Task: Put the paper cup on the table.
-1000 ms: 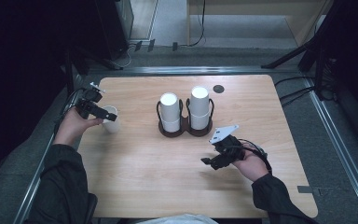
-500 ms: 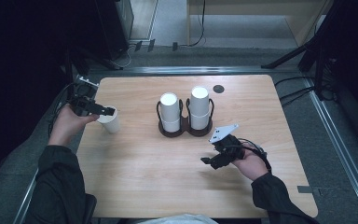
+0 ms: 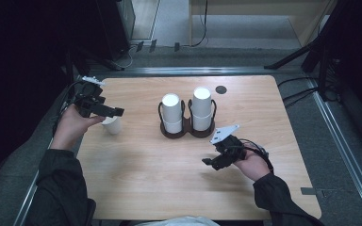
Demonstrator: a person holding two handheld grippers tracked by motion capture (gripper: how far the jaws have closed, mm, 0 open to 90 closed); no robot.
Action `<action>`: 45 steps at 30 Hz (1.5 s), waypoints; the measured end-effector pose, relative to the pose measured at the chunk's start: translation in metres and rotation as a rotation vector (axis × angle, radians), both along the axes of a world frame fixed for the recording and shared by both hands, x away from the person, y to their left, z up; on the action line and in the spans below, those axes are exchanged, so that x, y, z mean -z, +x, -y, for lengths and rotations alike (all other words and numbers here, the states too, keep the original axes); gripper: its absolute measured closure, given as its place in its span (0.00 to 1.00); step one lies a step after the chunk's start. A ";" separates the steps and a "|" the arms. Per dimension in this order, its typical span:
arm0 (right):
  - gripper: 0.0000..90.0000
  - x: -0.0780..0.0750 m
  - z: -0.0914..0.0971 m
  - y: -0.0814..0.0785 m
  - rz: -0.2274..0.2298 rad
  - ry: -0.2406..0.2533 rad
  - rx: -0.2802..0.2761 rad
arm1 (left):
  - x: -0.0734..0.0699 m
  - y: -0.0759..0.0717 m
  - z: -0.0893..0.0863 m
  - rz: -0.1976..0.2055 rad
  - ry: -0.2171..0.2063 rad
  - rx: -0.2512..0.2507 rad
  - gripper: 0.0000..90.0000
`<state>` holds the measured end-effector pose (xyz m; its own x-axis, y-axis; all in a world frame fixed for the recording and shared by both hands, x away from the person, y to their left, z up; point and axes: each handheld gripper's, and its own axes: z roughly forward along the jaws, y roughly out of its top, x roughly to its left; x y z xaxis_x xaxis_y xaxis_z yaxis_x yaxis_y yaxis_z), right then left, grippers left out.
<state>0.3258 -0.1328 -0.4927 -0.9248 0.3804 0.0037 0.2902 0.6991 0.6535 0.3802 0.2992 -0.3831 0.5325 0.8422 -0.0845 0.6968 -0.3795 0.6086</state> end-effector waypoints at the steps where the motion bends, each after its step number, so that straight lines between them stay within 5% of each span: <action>1: 0.24 0.000 0.000 0.000 -0.001 -0.001 -0.001 | 0.001 0.000 0.003 -0.001 -0.007 0.008 0.02; 14: 0.24 -0.003 -0.001 0.004 0.002 0.009 -0.009 | 0.015 -0.008 0.027 -0.038 -0.072 0.091 0.02; 33: 0.24 -0.008 -0.010 0.013 0.008 0.024 -0.046 | 0.042 -0.038 0.058 0.035 -0.056 0.131 0.02; 45: 0.24 -0.009 -0.012 0.015 0.009 0.033 -0.053 | 0.061 -0.048 0.085 0.043 -0.052 0.160 0.02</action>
<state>0.3408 -0.1209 -0.4842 -0.9436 0.3310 0.0074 0.2478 0.6915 0.6786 0.3317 0.2144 -0.4439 0.6634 0.7415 -0.1003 0.6031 -0.4505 0.6583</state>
